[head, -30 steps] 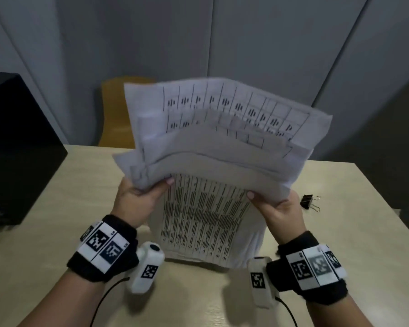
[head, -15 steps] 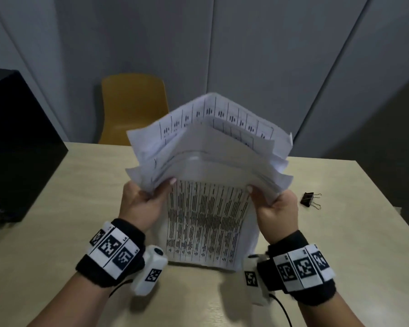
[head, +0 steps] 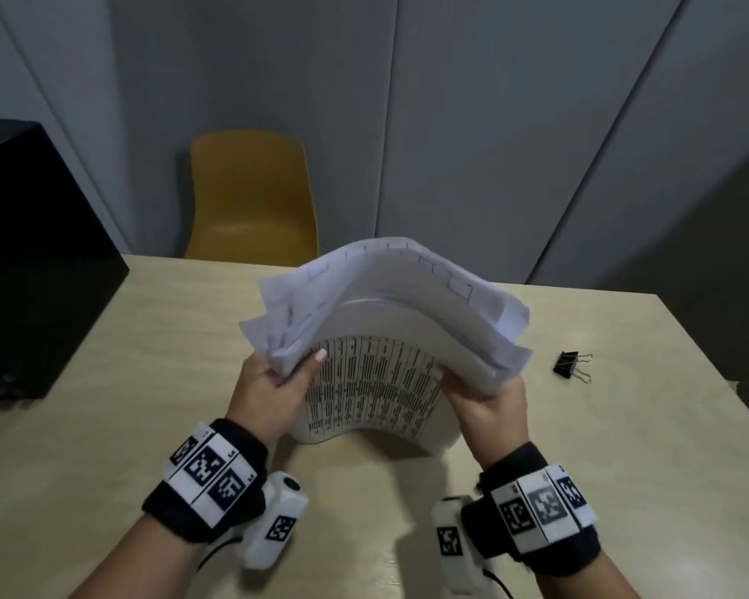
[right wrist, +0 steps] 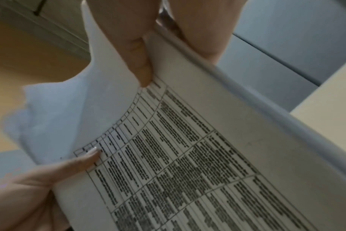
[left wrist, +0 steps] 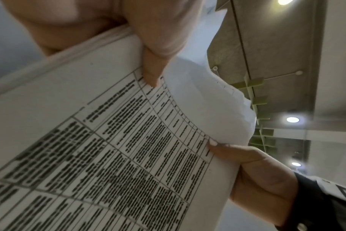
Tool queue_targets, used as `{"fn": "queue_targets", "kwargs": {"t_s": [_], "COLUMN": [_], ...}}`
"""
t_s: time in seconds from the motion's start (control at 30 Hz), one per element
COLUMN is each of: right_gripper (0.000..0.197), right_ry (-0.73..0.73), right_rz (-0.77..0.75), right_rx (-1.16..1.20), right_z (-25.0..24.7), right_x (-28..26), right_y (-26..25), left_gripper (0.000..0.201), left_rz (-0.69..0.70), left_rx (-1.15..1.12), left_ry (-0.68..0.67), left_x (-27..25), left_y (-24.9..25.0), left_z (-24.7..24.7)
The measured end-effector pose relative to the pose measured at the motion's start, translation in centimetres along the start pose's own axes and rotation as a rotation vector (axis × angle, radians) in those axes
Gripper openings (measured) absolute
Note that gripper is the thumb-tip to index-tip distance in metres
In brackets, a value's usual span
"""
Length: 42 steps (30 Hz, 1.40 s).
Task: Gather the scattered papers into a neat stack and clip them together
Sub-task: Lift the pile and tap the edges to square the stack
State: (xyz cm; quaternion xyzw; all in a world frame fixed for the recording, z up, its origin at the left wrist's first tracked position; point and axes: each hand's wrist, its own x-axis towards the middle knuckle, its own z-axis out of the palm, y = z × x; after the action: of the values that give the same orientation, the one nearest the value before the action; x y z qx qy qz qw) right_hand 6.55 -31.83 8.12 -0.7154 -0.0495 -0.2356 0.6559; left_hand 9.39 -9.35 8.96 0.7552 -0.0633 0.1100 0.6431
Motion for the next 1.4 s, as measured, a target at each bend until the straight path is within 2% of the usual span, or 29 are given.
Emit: {"fn": "queue_targets", "kwargs": {"t_s": [0.1,0.17,0.23,0.3,0.33,0.43,0.5,0.57,0.67,0.7,0.77,0.83,0.9,0.97,1.03,1.17,1.2,1.33,1.4], "right_gripper": [0.026,0.025,0.045,0.055,0.052,0.027,0.026,0.038,0.085,0.094,0.101,0.097,0.078,0.052,0.040,0.067,0.068,0.050,0.055], "right_ry": [0.015,-0.007,-0.046,-0.066,-0.066,-0.056,-0.045,-0.034,0.017,0.042,0.071,0.083,0.058,0.020,0.008,0.022,0.008,0.006,0.019], "right_rz": [-0.017,-0.001,0.058,0.140,0.164,0.151,0.125,0.087,0.032,-0.013,-0.173,-0.355,-0.454,-0.431,-0.401,-0.442,-0.434,-0.395,-0.416], "right_rx": [0.002,0.079,0.141,0.167,0.150,0.084,0.089,0.095,0.077,0.052,-0.049,-0.202,-0.379,-0.485,-0.494,-0.523,-0.553,-0.569,-0.556], "right_z": [0.0,-0.4,-0.7,-0.9,-0.8,-0.3,-0.1,-0.3,-0.5,-0.4,-0.1,0.2,0.5,0.5,0.6,0.8,0.9,0.8,0.8], "right_x": [0.5,0.7,0.7,0.6,0.4,0.2,0.4,0.5,0.5,0.5,0.8,1.3,1.7,1.9,1.8,1.6,1.7,1.9,1.9], "right_y": [-0.7,-1.2,-1.0,-0.5,-0.3,-0.2,-0.8,-1.3,-2.5,-3.0,-4.0,-4.7,-5.0,-4.9,-4.7,-5.0,-5.0,-4.9,-5.0], "left_gripper": [0.021,0.023,0.027,0.039,0.042,0.031,0.030,0.031,0.042,0.044,0.044,0.041,0.040,0.039,0.041,0.050,0.051,0.066,0.067], "left_rz": [0.058,0.032,-0.010,-0.070,-0.091,-0.064,-0.040,-0.012,0.051,0.056,0.055,0.048,0.046,0.050,0.052,0.045,0.053,0.093,0.094], "left_rx": [0.030,-0.014,-0.030,-0.061,-0.070,-0.062,-0.066,-0.067,-0.051,-0.061,-0.066,-0.056,-0.061,-0.073,-0.087,-0.103,-0.102,-0.060,-0.064], "left_ry": [0.012,0.002,-0.046,-0.099,-0.097,-0.011,0.005,-0.019,-0.053,-0.041,-0.018,-0.009,-0.017,-0.023,-0.033,-0.039,-0.043,-0.050,-0.044], "left_x": [0.5,0.7,0.5,0.2,0.1,0.2,0.5,0.7,0.6,0.6,0.6,0.7,0.8,0.8,0.9,0.8,0.8,0.9,0.9], "left_y": [0.9,1.0,1.0,0.4,0.2,0.0,0.4,0.6,1.0,0.9,0.8,0.6,0.6,0.5,0.5,0.6,0.6,0.3,0.4], "left_z": [-0.2,-0.7,-1.3,-1.6,-1.5,-1.0,-1.0,-1.5,-2.0,-2.0,-2.0,-2.0,-2.0,-2.0,-2.1,-2.2,-2.3,-2.5,-2.5]}}
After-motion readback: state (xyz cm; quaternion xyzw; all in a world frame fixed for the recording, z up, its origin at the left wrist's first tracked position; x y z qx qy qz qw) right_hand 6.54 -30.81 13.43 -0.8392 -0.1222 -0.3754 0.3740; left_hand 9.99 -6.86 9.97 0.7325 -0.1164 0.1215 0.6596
